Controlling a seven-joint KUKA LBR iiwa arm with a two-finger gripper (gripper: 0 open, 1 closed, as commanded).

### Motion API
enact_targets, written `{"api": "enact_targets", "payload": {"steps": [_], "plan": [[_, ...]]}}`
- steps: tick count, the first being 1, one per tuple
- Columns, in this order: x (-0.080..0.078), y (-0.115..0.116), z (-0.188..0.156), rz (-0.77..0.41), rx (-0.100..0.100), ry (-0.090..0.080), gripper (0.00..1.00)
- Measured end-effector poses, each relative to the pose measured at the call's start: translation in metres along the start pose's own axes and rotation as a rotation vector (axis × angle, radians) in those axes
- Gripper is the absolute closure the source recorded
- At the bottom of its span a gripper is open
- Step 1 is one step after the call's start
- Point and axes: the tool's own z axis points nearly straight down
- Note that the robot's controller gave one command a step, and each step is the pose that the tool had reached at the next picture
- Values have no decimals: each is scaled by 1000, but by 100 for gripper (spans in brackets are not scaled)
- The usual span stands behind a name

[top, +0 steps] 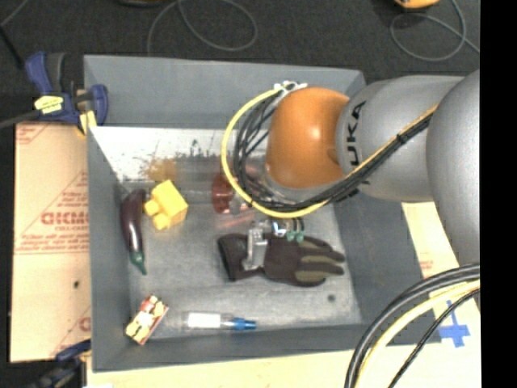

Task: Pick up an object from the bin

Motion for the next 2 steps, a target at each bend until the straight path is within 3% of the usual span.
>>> {"api": "enact_targets", "payload": {"steps": [1,2], "plan": [[23,-7,45,289,-4,2,100],[23,-7,45,290,-4,2,100]]}}
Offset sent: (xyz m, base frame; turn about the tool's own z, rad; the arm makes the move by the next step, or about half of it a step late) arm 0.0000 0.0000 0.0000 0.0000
